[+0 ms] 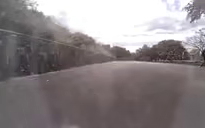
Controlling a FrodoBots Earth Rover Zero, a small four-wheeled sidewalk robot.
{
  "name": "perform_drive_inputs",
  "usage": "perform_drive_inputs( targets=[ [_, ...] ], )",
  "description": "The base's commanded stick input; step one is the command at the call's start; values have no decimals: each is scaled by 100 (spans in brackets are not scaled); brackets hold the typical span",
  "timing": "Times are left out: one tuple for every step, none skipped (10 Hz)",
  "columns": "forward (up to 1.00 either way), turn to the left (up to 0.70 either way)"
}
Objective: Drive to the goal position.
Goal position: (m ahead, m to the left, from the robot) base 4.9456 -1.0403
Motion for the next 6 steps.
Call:
perform_drive_inputs(
  targets=[
    [70,0],
    [70,0],
    [70,0],
    [70,0],
    [70,0],
    [70,0]
  ],
)
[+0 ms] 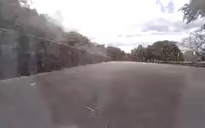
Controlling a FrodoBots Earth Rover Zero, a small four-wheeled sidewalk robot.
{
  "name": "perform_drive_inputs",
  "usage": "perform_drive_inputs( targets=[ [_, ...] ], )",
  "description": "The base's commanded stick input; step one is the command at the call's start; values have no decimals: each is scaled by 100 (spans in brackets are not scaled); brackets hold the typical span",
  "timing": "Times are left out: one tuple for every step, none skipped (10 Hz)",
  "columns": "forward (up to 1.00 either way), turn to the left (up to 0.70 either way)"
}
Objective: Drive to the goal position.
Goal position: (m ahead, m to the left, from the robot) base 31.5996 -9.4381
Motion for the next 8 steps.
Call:
perform_drive_inputs(
  targets=[
    [70,0],
    [70,0],
    [70,0],
    [70,0],
    [70,0],
    [70,0],
    [70,0],
    [70,0]
  ],
)
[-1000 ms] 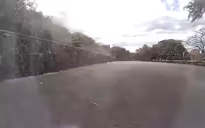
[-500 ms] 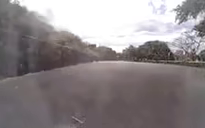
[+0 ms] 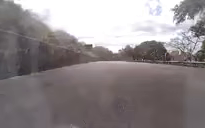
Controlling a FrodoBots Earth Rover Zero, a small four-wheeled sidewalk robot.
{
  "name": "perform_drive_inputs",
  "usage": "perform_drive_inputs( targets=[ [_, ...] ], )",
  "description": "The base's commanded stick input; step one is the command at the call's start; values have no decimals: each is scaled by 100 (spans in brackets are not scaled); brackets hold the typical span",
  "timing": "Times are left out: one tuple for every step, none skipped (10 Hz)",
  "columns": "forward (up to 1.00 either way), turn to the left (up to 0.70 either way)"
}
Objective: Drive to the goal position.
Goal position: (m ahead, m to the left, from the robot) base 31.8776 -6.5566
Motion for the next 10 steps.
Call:
perform_drive_inputs(
  targets=[
    [70,0],
    [70,0],
    [70,0],
    [70,0],
    [70,1],
    [70,2],
    [70,1],
    [70,0],
    [70,0],
    [70,0]
  ],
)
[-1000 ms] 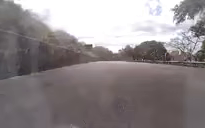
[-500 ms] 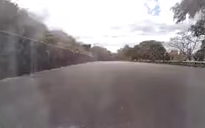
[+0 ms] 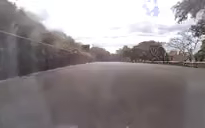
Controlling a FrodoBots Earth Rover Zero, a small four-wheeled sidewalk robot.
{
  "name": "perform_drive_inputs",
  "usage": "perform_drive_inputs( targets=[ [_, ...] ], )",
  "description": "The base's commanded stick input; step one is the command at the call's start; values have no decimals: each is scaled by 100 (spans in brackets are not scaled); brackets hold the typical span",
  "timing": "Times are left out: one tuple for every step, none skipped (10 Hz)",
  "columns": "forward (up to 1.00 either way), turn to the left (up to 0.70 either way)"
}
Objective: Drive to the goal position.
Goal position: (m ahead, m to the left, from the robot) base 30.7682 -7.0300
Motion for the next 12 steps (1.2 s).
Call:
perform_drive_inputs(
  targets=[
    [70,0],
    [70,0],
    [70,0],
    [70,0],
    [70,0],
    [70,0],
    [70,0],
    [70,0],
    [70,0],
    [70,0],
    [70,0],
    [70,0]
  ],
)
